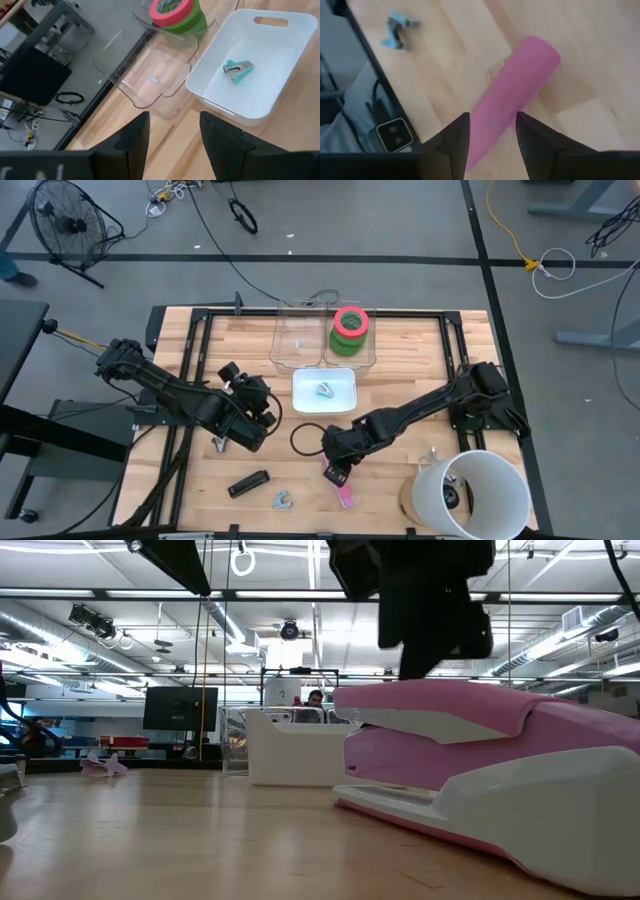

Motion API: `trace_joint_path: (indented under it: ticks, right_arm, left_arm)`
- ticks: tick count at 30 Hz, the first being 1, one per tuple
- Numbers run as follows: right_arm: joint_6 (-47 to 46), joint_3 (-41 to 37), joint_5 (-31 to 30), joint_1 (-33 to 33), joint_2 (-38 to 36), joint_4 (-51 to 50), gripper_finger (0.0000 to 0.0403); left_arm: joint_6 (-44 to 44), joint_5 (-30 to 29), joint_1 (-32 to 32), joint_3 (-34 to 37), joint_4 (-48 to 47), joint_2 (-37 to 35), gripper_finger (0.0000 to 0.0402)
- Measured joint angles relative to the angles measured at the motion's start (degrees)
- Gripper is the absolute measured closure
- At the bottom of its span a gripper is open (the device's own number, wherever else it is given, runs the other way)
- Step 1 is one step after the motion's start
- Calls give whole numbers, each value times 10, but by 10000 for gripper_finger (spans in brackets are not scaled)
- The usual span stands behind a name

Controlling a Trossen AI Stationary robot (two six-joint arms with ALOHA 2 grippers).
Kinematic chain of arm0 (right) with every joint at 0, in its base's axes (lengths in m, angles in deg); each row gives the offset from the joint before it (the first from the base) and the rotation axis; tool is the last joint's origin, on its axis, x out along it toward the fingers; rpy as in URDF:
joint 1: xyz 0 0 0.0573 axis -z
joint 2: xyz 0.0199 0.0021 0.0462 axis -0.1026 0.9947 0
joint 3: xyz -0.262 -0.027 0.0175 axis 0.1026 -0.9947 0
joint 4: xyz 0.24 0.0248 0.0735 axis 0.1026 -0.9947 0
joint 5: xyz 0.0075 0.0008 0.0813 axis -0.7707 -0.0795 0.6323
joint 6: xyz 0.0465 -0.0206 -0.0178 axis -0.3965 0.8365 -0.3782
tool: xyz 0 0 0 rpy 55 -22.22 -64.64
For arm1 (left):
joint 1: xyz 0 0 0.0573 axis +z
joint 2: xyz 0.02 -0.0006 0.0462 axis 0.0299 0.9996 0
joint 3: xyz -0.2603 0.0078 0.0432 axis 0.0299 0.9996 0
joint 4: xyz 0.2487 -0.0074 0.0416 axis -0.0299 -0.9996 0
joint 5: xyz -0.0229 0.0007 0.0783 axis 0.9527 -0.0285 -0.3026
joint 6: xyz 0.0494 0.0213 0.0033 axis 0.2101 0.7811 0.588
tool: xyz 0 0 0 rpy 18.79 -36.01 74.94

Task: Pick and place Stapler, Stapler remover, tape
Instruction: Put the pink stapler into the left transparent bin

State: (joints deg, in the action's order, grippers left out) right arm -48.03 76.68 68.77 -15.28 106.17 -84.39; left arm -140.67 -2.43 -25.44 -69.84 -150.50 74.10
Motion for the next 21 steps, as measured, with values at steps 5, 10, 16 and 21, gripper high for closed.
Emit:
trace_joint_path:
  ticks: [5,10,16,21]
  right_arm:
    - [-14,0,14,-2,5,4,242]
    - [-34,0,2,-4,5,9,243]
    - [-42,-12,-19,-19,12,31,243]
    - [-41,-15,-9,-19,12,48,243]
  left_arm:
    - [0,17,0,0,3,0,223]
    - [0,22,0,0,4,0,223]
    - [0,24,0,0,5,0,223]
    - [0,34,0,0,9,0,223]
